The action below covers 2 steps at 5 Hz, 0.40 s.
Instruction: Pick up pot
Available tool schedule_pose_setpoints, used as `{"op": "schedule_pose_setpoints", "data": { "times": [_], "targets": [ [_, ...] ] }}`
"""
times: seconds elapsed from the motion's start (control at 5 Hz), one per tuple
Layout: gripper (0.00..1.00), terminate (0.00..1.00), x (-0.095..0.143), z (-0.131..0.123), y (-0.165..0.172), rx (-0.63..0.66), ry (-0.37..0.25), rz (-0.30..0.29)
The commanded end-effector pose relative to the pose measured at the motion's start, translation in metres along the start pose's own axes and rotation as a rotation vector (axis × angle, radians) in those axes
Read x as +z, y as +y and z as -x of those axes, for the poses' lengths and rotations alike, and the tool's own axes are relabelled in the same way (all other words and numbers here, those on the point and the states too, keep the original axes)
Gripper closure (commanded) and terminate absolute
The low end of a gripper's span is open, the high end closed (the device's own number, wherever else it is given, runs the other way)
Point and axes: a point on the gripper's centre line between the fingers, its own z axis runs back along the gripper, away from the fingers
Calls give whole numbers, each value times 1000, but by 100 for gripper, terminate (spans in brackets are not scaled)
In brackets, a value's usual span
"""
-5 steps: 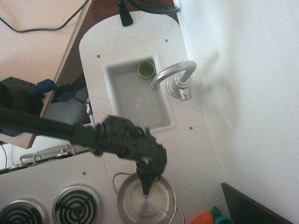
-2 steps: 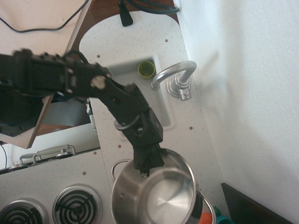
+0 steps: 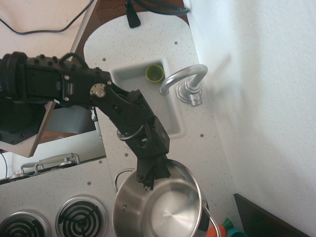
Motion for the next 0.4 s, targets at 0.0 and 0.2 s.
{"op": "schedule_pose_setpoints", "data": {
  "times": [0.0, 0.2],
  "targets": [
    [100, 0, 24, -27, -28, -58, -105, 32],
    [100, 100, 23, -26, -28, -59, -98, 23]
  ]
}}
